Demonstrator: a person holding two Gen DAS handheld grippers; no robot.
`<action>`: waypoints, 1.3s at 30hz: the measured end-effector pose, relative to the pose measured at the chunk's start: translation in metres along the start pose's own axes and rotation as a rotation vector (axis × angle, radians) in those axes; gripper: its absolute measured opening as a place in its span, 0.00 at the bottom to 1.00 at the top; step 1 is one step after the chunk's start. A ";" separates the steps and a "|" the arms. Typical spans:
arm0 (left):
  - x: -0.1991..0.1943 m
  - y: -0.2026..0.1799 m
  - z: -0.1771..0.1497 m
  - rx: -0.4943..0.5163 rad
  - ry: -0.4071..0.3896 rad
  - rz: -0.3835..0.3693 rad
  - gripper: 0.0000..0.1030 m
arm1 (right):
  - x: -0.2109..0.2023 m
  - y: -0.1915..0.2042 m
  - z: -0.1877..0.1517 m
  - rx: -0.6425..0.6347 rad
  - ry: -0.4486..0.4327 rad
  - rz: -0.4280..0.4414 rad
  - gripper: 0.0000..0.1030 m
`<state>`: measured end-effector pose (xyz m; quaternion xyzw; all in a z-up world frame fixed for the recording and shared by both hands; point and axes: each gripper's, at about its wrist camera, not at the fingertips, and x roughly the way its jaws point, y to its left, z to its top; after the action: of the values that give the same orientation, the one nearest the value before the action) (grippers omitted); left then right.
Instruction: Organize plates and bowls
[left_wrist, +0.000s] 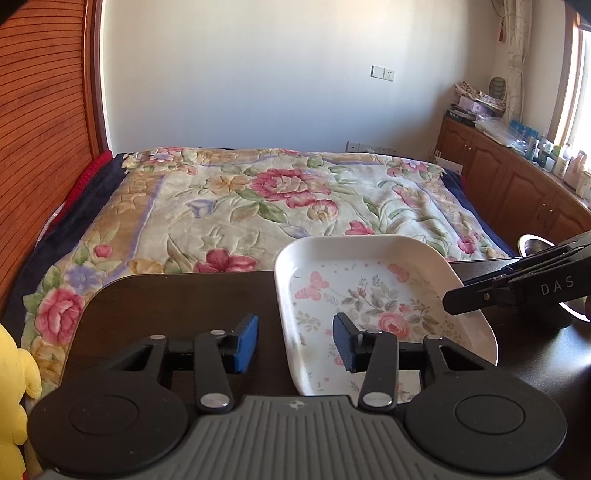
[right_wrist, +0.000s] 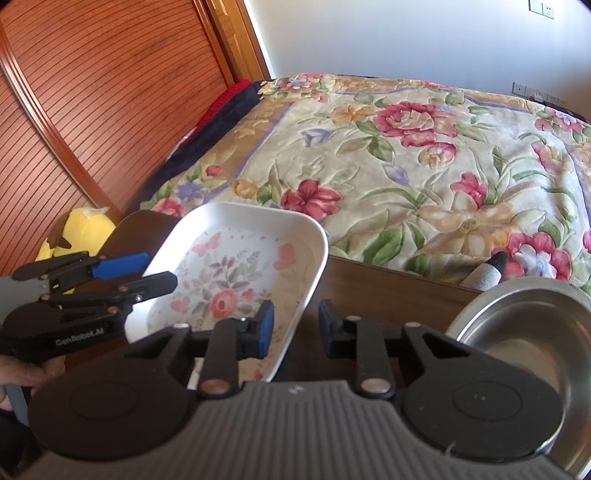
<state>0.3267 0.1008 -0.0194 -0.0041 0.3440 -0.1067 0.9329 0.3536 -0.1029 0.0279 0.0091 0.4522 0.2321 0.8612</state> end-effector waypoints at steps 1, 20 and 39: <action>0.001 0.000 0.000 0.000 0.003 -0.003 0.38 | 0.000 0.001 0.000 -0.006 0.002 0.000 0.22; -0.004 -0.001 0.000 0.003 0.021 0.009 0.22 | -0.002 0.011 -0.004 -0.038 0.018 -0.010 0.17; -0.068 -0.031 -0.006 0.061 -0.020 0.016 0.22 | -0.053 0.023 -0.022 -0.032 -0.053 -0.019 0.11</action>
<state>0.2668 0.0848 0.0220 0.0259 0.3314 -0.1097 0.9367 0.3018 -0.1080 0.0614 -0.0030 0.4255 0.2309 0.8750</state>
